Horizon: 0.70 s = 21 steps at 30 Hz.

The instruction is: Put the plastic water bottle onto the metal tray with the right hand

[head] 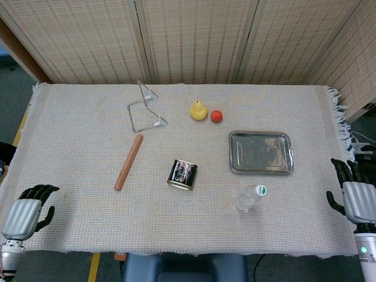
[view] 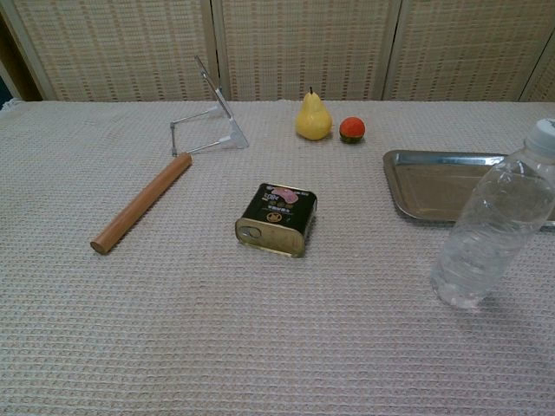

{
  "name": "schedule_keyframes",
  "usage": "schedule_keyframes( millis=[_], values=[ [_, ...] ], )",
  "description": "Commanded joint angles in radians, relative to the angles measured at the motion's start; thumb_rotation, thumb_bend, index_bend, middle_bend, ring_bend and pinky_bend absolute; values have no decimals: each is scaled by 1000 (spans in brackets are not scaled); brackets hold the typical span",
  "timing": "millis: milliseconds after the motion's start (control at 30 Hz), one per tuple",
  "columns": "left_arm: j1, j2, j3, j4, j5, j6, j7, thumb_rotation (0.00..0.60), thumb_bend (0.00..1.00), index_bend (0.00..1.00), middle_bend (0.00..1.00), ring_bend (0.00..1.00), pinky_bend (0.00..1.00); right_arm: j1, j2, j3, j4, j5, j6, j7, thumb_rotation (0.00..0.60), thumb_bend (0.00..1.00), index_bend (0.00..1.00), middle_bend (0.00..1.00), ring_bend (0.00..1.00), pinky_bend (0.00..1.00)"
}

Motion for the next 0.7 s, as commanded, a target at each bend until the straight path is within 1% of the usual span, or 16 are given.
schedule_keyframes(
  millis=[33, 233, 367, 567, 700],
  values=[
    [-1, 3, 0, -4, -4, -1, 2, 600, 519, 255, 232, 178, 228, 1, -1, -2, 0, 0, 0, -1, 600, 164, 3, 85, 0, 175],
    [0, 4, -1, -8, -8, 1, 2, 600, 520, 255, 232, 177, 228, 6, -1, -10, 0, -7, -9, 3, 600, 164, 3, 85, 0, 175],
    [-1, 4, 1, -8, -7, 0, 5, 600, 521, 255, 232, 177, 228, 11, 13, -26, -2, -41, -25, 45, 600, 163, 2, 85, 0, 175],
    [-1, 16, 5, -21, -15, -10, -6, 600, 519, 255, 232, 177, 229, 31, 44, -59, 3, -122, -77, 219, 600, 162, 0, 85, 0, 175],
    [1, 24, 6, -28, -13, -7, -15, 600, 518, 255, 232, 177, 230, 75, 79, -74, 1, -155, -168, 420, 600, 165, 0, 85, 0, 172]
  ],
)
